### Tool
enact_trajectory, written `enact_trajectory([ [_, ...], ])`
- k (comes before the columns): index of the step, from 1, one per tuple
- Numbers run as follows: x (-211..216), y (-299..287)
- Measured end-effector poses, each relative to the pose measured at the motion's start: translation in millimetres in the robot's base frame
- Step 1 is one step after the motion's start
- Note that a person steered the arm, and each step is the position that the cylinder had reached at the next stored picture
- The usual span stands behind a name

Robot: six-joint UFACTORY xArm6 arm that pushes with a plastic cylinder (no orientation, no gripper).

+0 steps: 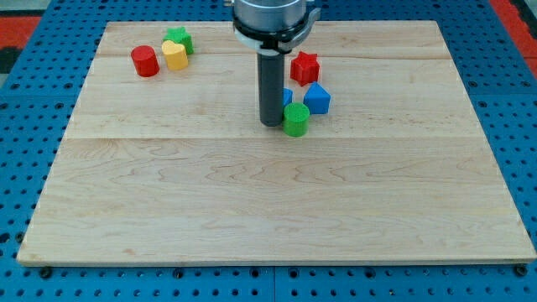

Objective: Move the blue cube along with blue triangle a bit right

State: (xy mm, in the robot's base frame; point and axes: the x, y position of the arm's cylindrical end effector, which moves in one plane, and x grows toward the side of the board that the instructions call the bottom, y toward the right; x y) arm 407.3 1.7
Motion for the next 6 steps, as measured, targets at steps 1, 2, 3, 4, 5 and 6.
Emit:
enact_trajectory([
  [1, -8, -51],
  [2, -21, -23],
  [3, -21, 69],
  [4, -27, 93],
  [5, -32, 57],
  [6, -42, 18],
])
